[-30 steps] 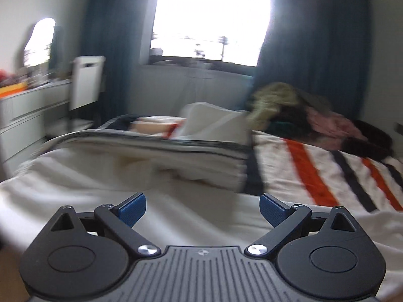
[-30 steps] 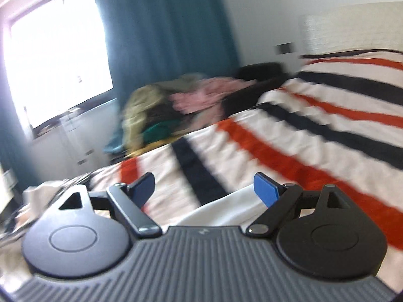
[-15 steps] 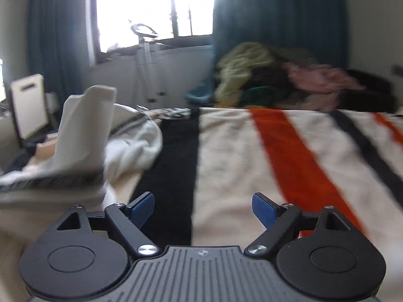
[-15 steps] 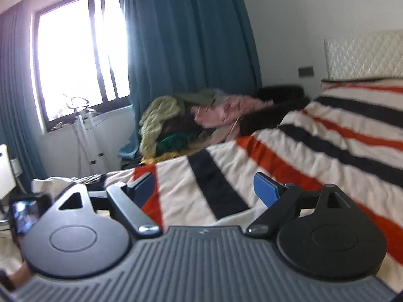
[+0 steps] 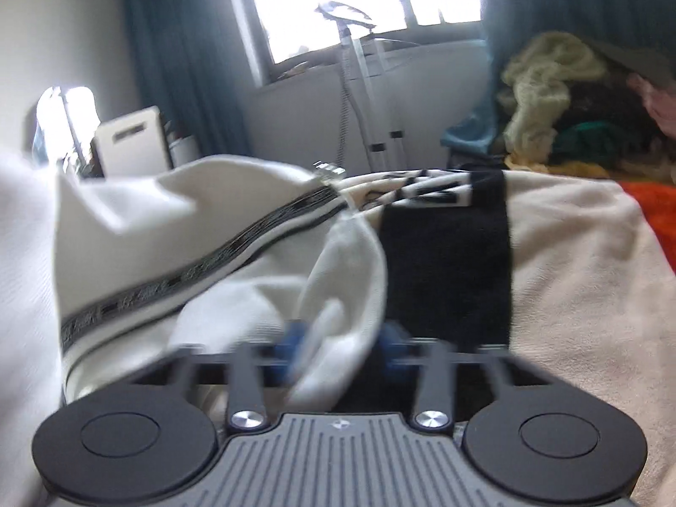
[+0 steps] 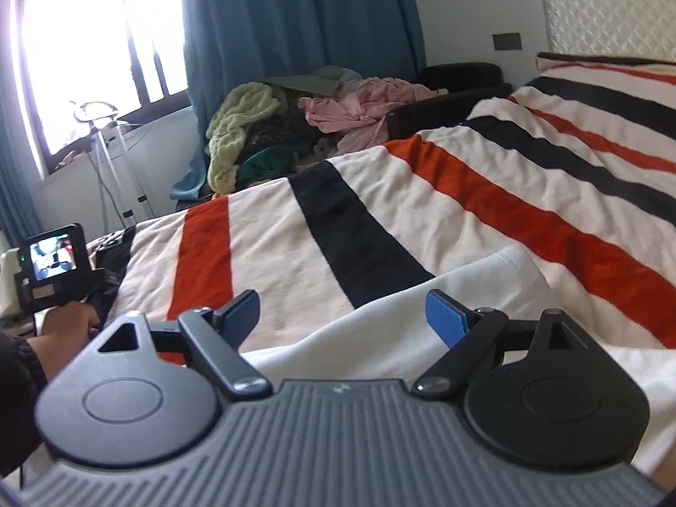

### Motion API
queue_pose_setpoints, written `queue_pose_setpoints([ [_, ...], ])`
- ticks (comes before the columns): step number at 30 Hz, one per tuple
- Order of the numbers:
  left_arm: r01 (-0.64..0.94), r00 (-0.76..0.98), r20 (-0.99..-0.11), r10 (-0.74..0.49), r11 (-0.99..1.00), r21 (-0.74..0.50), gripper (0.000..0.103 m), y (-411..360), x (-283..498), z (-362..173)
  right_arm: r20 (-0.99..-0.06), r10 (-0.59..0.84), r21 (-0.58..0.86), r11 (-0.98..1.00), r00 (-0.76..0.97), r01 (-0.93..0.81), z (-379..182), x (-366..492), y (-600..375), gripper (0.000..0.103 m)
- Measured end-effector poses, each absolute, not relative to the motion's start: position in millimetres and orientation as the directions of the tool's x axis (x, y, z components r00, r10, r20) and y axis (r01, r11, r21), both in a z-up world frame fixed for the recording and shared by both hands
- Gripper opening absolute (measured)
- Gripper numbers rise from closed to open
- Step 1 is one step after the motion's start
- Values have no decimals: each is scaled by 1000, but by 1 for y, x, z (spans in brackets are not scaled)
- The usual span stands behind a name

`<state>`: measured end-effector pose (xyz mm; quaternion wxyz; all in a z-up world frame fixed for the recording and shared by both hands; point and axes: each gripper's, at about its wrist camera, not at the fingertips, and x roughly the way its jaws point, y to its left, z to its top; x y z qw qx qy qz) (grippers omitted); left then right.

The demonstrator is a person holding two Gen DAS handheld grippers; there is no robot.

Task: Fold clothes

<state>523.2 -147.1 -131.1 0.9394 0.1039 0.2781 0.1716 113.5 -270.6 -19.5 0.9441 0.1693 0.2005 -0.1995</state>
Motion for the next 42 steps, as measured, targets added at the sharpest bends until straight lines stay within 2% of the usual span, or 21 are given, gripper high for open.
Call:
queue_pose_setpoints([
  [1, -254, 792, -485, 371, 922, 291, 10, -148, 522, -129, -451, -310, 242, 860, 837, 449, -21, 114, -271, 87],
  [2, -244, 797, -483, 362, 925, 291, 7, -149, 520, -127, -449, -316, 238, 859, 836, 453, -20, 113, -272, 87],
  [7, -178, 846, -446, 291, 944, 279, 6, -158, 485, -96, -430, -355, 222, 850, 830, 478, -16, 107, -280, 87],
  [12, -97, 891, -421, 168, 978, 186, 6, -178, 438, -40, -393, -403, 257, 815, 827, 520, -3, 85, -295, 87],
  [14, -36, 908, -407, 98, 987, 157, 6, -197, 410, -20, -392, -411, 269, 805, 823, 529, 1, 78, -299, 87],
  [19, 167, 891, -435, -134, 985, 40, 6, -251, 350, 11, -357, -449, 315, 768, 820, 558, 12, 58, -310, 87],
  [21, 251, 883, -412, -223, 968, 14, 6, -279, 324, 19, -348, -467, 333, 749, 813, 573, 15, 53, -315, 87],
  [26, 450, 812, -369, -452, 888, -99, 6, -336, 282, 28, -326, -541, 366, 684, 776, 631, 13, 43, -333, 87],
  [28, 511, 764, -395, -510, 852, -112, 6, -353, 274, 20, -325, -563, 397, 649, 760, 650, 10, 39, -342, 87],
  [30, 522, 721, -441, -534, 838, -160, 10, -358, 272, 6, -317, -584, 419, 621, 747, 663, 8, 35, -349, 87],
  [33, 497, 682, -475, -555, 829, -255, 21, -345, 270, -7, -324, -591, 440, 597, 739, 671, 3, 35, -356, 87],
  [36, 475, 682, -460, -568, 823, -312, 41, -312, 259, -11, -331, -564, 464, 601, 756, 651, -2, 38, -358, 87],
  [37, 465, 686, -465, -560, 829, -312, 53, -298, 254, -13, -329, -554, 470, 606, 765, 642, -2, 39, -357, 87],
  [38, 445, 693, -472, -546, 838, -316, 58, -282, 250, -13, -325, -545, 475, 613, 773, 631, -3, 39, -355, 87],
  [42, 412, 722, -471, -507, 862, -296, 60, -208, 211, -9, -318, -517, 471, 641, 795, 606, -2, 41, -347, 87],
])
